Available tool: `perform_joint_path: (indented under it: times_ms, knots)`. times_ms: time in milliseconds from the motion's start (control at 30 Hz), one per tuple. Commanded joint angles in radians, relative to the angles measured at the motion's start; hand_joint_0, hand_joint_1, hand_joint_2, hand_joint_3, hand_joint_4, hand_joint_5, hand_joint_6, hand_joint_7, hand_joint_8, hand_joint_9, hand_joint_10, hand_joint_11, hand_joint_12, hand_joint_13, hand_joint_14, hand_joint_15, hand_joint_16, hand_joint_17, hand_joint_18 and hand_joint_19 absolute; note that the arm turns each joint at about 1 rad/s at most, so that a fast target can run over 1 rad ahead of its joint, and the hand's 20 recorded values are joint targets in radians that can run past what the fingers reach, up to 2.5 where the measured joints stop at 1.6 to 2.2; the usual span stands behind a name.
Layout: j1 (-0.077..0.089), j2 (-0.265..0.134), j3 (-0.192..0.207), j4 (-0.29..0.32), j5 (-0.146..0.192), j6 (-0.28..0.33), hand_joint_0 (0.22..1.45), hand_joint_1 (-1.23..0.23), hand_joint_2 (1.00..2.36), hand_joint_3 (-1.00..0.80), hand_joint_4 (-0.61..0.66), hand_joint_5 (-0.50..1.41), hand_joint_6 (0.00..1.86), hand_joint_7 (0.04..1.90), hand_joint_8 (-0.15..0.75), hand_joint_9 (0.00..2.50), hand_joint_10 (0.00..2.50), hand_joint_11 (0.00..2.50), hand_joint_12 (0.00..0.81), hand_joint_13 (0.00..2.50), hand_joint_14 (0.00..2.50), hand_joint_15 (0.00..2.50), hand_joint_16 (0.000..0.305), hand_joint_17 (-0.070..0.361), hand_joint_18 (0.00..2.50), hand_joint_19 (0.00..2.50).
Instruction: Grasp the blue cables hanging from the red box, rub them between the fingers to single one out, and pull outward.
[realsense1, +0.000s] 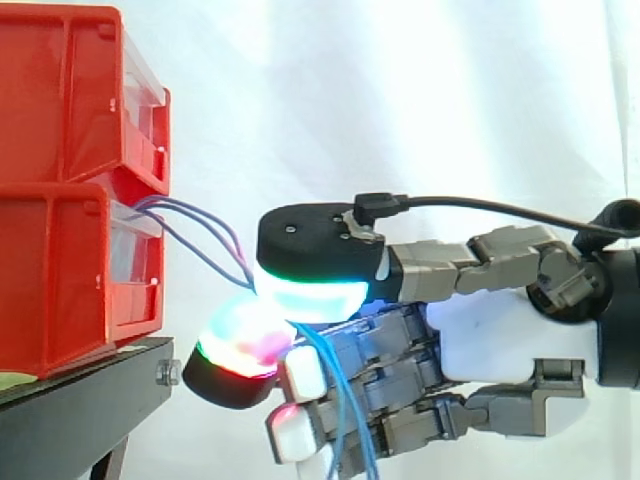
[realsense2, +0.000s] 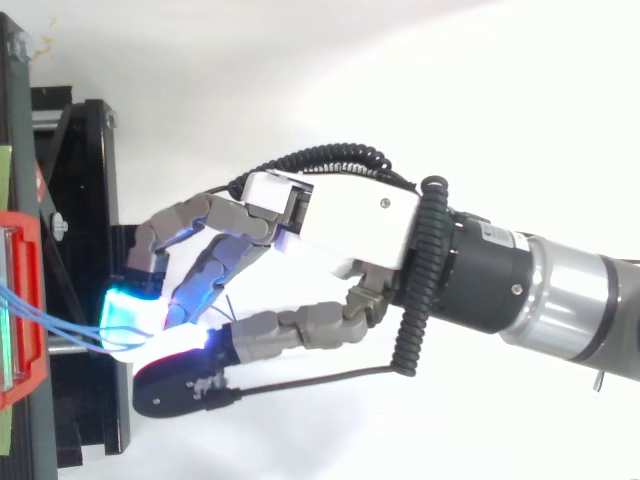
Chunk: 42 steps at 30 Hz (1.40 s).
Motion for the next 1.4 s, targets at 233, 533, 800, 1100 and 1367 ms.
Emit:
perform_joint_path:
  times_ms: [233,533,800,1100,1367]
  knots:
    - [-0.003,0.053,0.0,-0.176,-0.034,0.0,0.75,-0.96,1.01,-0.43,0.2,-0.19,0.9,0.85,0.263,1.13,0.02,0.79,0.31,0.99,0.03,0.67,0.046,0.105,0.74,0.61]
    - [-0.009,0.058,-0.002,-0.193,-0.058,0.0,0.58,-0.81,1.0,-0.5,0.22,-0.17,0.88,0.91,0.268,1.23,0.02,0.78,0.318,1.03,0.03,0.68,0.047,0.107,0.78,0.67]
    - [-0.012,0.076,-0.002,-0.204,-0.058,-0.002,0.54,-0.65,1.0,-0.5,0.21,-0.16,0.85,0.93,0.281,1.27,0.02,0.73,0.331,1.05,0.03,0.68,0.05,0.112,0.8,0.68]
    - [-0.017,0.078,-0.002,-0.204,-0.06,0.0,0.6,-0.71,1.02,-0.24,0.15,-0.15,0.88,1.0,0.281,1.28,0.03,0.75,0.325,1.05,0.03,0.68,0.048,0.107,0.79,0.69]
    - [-0.02,0.093,-0.002,-0.254,-0.072,0.0,0.63,-0.84,1.02,-0.13,-0.02,-0.17,0.91,1.03,0.28,1.25,0.03,0.8,0.323,1.03,0.03,0.68,0.048,0.107,0.79,0.67]
